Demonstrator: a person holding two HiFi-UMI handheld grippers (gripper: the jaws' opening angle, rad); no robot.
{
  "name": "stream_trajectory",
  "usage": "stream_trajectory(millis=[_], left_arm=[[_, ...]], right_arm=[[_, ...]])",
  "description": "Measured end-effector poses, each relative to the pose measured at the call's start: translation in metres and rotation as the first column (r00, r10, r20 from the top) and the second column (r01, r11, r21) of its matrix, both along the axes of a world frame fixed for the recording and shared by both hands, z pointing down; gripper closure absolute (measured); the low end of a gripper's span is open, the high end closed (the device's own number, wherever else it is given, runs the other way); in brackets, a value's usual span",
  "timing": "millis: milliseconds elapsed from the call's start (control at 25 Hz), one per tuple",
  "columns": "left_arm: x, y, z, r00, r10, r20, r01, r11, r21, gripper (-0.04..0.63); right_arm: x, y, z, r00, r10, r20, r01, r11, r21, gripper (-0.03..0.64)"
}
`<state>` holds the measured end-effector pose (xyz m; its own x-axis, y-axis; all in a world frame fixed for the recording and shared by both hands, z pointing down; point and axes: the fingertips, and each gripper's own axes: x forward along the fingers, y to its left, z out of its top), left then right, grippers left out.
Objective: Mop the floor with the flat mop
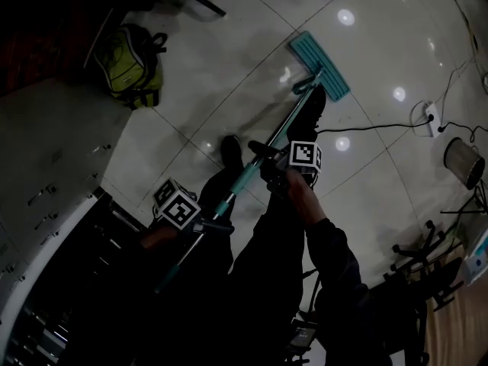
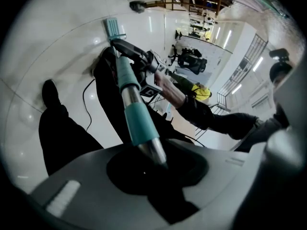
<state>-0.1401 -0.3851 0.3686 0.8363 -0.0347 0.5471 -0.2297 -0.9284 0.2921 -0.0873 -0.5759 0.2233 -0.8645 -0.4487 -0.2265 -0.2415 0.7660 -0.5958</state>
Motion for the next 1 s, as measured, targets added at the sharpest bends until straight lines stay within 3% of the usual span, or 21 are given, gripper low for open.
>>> stream_trajectory(millis=[120,320,520,1000], left_arm=[[-0.001,-0.011,-0.006,1.0,-0.006,-0.008,0.006,1.0,0.001,0.486],[0.029,-0.014,-0.036,0.999,0.02,-0.026,-0.02,1.0,-0.012,0.486],[0.088,-0.009,-0.086,0.997,0.051,-0.05,-0.053,0.998,-0.045,0.488],[0.239,-0.016,-0.22,0.995,0.084,0.05,-0.084,0.996,0.005,0.489]], right_arm=[[-0.001,-0.009,-0.007,1.0,0.015,-0.007,-0.015,1.0,-0.012,0.443],[0.03,-0.015,-0.036,0.999,0.032,0.038,-0.031,0.999,-0.006,0.448],[0.094,-0.013,-0.086,0.99,0.07,0.124,-0.07,0.998,-0.005,0.451],[0.253,-0.008,-0.239,0.976,0.128,0.179,-0.139,0.989,0.048,0.453]])
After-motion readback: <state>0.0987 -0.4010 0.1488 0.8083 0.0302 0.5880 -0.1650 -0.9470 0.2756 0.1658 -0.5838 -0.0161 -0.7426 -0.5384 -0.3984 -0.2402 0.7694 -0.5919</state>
